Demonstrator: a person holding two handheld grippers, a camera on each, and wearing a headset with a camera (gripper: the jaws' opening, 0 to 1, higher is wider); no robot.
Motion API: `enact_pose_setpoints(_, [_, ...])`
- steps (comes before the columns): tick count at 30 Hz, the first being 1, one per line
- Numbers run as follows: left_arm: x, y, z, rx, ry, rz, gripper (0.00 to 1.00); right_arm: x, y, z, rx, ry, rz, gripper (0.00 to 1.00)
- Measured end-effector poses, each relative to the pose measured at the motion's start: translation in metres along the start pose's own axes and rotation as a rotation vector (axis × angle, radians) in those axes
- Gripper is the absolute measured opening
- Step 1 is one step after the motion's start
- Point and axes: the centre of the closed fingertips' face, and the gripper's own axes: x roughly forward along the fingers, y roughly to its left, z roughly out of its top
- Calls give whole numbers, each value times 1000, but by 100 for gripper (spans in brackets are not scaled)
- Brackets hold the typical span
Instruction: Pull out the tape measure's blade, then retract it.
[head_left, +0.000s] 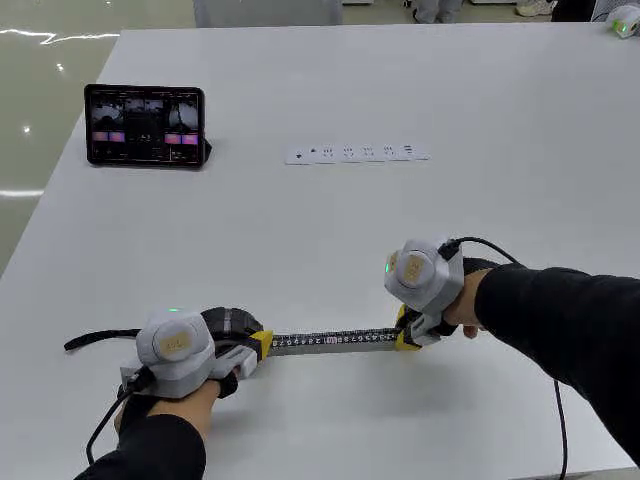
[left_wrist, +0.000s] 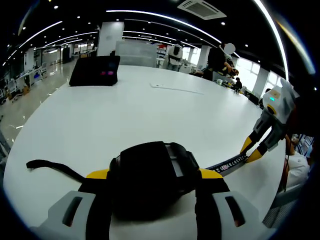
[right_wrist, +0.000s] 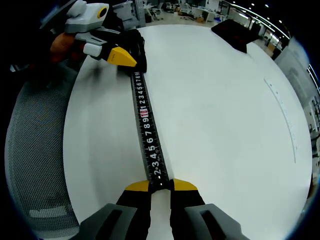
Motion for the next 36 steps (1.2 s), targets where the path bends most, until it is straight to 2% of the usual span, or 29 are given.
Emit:
enact_pose_setpoints(3, [0,0,0,3,13,14,64,0,0,1,4,6,-1,10])
enact_pose_setpoints(5, [-1,2,8,90,-12,36,64,1,0,1,1,13,-3,10])
enact_pose_setpoints(6, [-2,1,7,97,-8,39,64,1,0,1,0,14,-3,10])
enact_pose_setpoints(16, [-4,1,7,97,-14,38,63,1,0,0,13,-1,-3,10])
enact_pose_setpoints(21, [-4,1,9,63,-15,32,62,0,0,0,17,-5,3,10])
enact_pose_setpoints(24, [-4,2,11,21,-26,24,62,0,0,1,23,-8,8,10])
enact_pose_setpoints(36, [-4,2,10,46,-18,25,59,0,1,2,25,-6,8,10])
